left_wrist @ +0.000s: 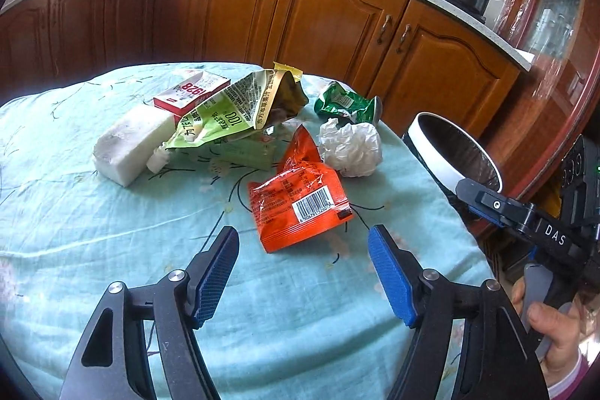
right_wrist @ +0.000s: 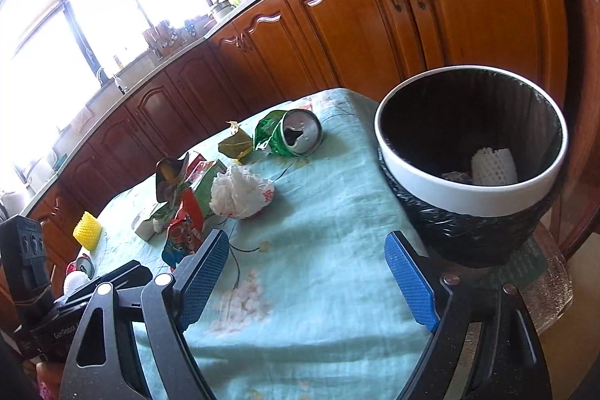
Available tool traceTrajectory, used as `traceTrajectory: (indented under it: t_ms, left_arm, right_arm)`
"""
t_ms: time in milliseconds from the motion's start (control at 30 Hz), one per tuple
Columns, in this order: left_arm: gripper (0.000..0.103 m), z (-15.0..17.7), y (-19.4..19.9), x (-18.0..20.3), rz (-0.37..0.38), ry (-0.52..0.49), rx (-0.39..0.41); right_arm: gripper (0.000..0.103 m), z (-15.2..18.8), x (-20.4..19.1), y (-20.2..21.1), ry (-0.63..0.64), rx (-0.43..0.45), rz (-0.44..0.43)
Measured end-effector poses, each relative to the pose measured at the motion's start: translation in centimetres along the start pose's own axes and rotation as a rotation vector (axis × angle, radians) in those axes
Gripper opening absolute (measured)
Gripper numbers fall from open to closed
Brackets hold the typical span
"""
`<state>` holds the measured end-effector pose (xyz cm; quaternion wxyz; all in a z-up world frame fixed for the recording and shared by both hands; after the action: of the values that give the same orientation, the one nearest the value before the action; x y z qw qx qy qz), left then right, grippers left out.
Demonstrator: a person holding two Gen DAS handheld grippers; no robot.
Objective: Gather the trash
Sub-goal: 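Grasp the orange snack bag with the left gripper while the right grasps white tissue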
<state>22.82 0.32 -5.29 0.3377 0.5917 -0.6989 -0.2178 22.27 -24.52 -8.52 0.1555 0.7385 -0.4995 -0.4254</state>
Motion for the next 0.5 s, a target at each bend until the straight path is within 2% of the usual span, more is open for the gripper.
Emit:
traceTrajectory:
  t_ms: [100,233,333,433,500]
  left_arm:
    - [0.08,-0.2,-0.7,0.2,-0.01,-0.003,-0.018]
    - [0.08,-0.7,-1.7,0.7,-0.028,-0.024,-0.025]
    - [0.08,-1.3,-2.3,1.0,-0.047,-0.046,-0.01]
    - [0.077,-1.9,-3.3,1.0,-0.072,-0.061,0.002]
    - [0.061,-2.1,-4.0,0.9,-0.069,-0.058,-0.004]
  right_arm:
    - [0.087,-0.3,-0.8,-1.0,0.009,-0.012,-0.015]
    - [0.086,-1.0,-1.7,-2.7,0.027,-0.036,-0.035]
    - [0.074,-1.7,-2.3,-4.0,0.032,-0.059,-0.061]
    - [0.067,-2.5,-3.2,-5.7,0.055,-0.081,-0.082]
    - [0.065,-2.9,-3.7,-6.8,0.062,-0.098,-0.101]
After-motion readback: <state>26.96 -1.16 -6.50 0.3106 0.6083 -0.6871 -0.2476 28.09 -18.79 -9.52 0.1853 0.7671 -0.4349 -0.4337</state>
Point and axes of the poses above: each gripper's, at about its wrist camera, not at the fingertips, and y roughly against the way its jaws point, x to its right, z to its underside, the point moved 4 cm from there along -y, roughly the way its jaws point, and after that the axes turned 5 degrees about -z, right-handed, at the moved point
